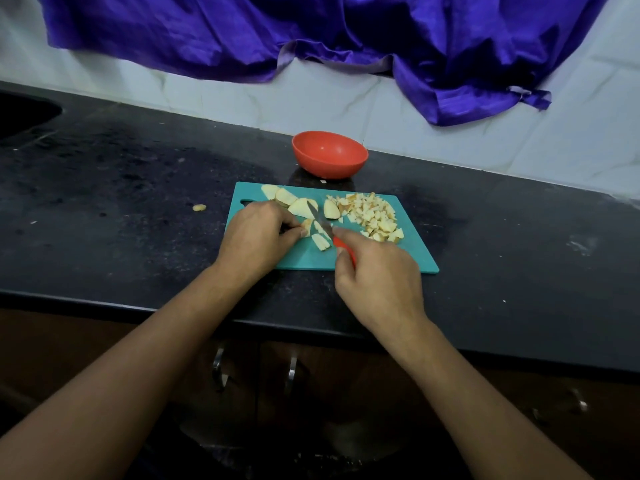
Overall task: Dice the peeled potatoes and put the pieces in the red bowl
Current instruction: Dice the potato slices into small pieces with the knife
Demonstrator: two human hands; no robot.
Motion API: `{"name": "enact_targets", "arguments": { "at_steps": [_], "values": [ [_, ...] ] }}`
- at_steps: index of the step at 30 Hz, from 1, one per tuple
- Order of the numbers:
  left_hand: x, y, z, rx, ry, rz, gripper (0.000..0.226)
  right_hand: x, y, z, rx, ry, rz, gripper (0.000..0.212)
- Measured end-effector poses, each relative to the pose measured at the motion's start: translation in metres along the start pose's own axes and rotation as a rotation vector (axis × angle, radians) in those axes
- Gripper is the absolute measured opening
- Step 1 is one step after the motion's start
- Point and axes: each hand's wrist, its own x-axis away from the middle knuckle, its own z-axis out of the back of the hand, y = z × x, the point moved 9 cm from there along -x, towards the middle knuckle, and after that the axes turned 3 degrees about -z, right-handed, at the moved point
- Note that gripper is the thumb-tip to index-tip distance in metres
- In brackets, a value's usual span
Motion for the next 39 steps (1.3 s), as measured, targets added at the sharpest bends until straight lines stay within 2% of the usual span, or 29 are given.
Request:
{"name": "enact_targets", "arguments": {
  "at_steps": [6, 14, 29, 32, 39],
  "values": [
    [0.001, 0.003, 0.001, -0.014, 0.007, -0.031, 0.016, -0.014, -0.02, -0.002, -0.005, 0.035, 0.039, 0.041],
    [0.001, -0.001, -0.001, -0.031, 0.019, -0.032, 0.015, -0.021, -0.034, -0.017, 0.107, -0.037, 0.057, 0.047],
    [0.001, 0.001, 0.002, -0.033, 0.031, -0.012, 0.013, 0.01, -0.018, -0.026, 0.12, -0.055, 0.116, 0.047],
    [0.001, -0.002, 0.003, -0.02, 0.034, 0.003, 0.014, 0.009, -0.007, -0.022, 0.036, -0.052, 0.102, 0.043],
    [0.001, 0.0, -0.002, -0.002, -0.029, -0.026, 0.013, -0.012, 0.038, -0.008, -0.355, 0.066, -0.064, 0.038]
  ]
}}
